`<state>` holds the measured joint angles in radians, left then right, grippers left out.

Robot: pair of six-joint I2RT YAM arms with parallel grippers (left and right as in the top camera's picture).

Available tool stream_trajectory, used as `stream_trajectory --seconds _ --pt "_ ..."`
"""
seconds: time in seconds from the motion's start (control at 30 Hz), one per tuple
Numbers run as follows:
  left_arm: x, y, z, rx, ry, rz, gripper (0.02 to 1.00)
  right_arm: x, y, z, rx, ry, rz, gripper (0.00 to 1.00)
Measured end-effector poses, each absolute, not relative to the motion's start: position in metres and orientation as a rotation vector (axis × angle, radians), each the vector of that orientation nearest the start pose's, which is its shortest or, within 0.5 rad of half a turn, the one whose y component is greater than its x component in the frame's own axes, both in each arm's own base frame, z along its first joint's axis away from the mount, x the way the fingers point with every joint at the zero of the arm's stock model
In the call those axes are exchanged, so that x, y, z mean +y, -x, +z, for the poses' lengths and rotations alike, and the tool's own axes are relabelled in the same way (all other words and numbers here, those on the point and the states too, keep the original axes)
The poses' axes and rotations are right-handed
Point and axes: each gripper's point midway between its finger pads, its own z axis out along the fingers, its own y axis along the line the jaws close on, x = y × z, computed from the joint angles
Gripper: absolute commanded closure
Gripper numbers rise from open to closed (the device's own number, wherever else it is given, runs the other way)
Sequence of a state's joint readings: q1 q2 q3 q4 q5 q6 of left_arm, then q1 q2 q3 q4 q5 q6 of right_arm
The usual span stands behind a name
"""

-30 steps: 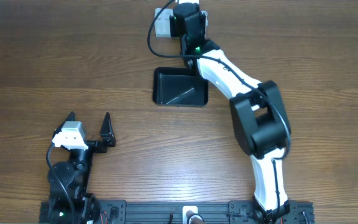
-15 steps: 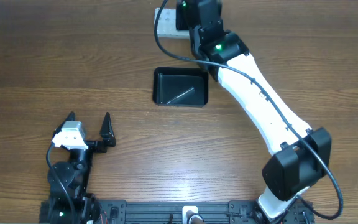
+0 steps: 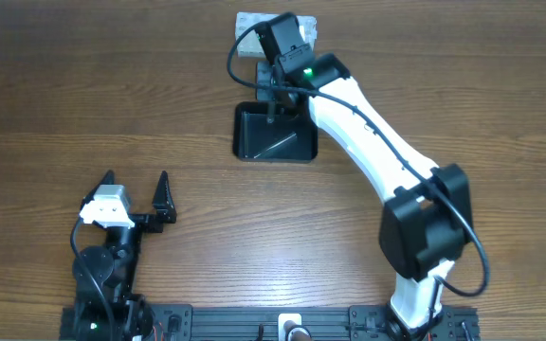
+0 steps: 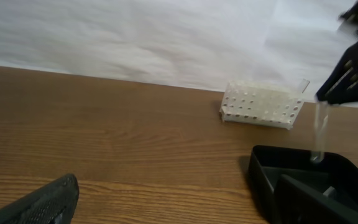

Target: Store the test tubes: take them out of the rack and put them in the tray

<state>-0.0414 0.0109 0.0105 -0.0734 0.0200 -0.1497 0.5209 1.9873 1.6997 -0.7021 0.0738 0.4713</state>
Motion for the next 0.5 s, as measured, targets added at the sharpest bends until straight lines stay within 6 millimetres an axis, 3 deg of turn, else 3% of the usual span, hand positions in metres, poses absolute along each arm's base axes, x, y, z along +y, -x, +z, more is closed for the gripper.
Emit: stream_trajectory --seconds 0.2,0.5 --pt "-0.014 -0.246 0.158 1.645 0.074 -0.162 0.018 0.259 -0.452 0.097 2.654 0.012 0.316 0.884" --pt "-0.014 -0.246 0.158 1.645 0.074 -0.162 0.020 0.279 -0.443 0.072 2.698 0.037 0.333 0.879"
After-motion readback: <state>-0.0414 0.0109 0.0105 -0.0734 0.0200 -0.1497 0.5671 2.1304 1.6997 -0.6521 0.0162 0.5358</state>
